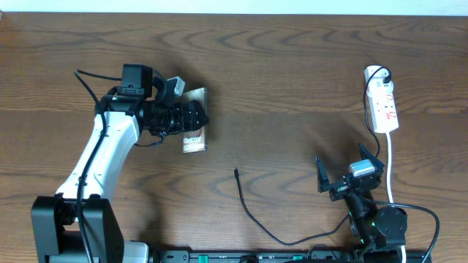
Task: Plug charger to phone and switch on socket
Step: 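Lift the phone with the left gripper and tilt it upright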
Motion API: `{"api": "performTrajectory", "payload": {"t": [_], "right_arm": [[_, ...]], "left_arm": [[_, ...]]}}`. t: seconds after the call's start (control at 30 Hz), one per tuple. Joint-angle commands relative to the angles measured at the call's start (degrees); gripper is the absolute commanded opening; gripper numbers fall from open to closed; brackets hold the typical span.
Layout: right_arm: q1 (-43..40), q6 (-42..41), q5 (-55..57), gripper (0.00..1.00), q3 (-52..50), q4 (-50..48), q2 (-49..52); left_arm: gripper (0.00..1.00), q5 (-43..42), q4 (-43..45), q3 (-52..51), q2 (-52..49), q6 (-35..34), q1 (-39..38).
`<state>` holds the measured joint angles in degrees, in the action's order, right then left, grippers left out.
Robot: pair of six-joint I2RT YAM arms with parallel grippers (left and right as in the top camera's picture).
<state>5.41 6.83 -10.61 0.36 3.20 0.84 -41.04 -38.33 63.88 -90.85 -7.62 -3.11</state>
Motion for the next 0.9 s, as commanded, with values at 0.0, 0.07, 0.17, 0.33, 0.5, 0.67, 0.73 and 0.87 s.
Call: {"api": "performTrajectory", "payload": {"t": [0.0,0.07,0.17,0.33,0.5,0.67,0.73,0.87], "right_arm": [[-0.22,-0.81,0.17,0.99,-0.04,0.28,-0.33],[-0.22,-0.81,0.17,0.99,-0.04,0.28,-0.33],[-0.22,-0.81,0.17,0.99,-0.04,0.28,-0.33],[-0.22,-0.81,0.17,0.99,-0.04,0.28,-0.33],[-0.22,-0.81,0.17,0.99,-0.04,0.28,-0.33],[-0.22,-0.81,0.17,0.99,-0.04,0.28,-0.33],[-0.22,-0.81,0.17,0.99,-0.04,0.28,-0.33],[-0.22,-0.81,0.17,0.99,-0.04,0.28,-0.33]], "left_arm": [[0.08,-11.89,0.87,1.79,1.27,-7.52,0.09],[0.07,-15.89,1.38,1.79,1.27,-10.71,0.09],[0.07,-20.44,1.97,1.79,1.27,-16.28,0.2],[0.08,-27.39,4.31,1.79,1.27,-25.38,0.2],[0.07,-33.64,8.98,1.79,1.27,-33.44,0.2],[0.07,-38.51,15.69,1.79,1.27,-45.7,0.2],[0.07,-39.28,18.27,1.79,1.27,-49.83,0.2],[0.07,-39.54,22.1,1.79,1.27,-59.78,0.2]]}}
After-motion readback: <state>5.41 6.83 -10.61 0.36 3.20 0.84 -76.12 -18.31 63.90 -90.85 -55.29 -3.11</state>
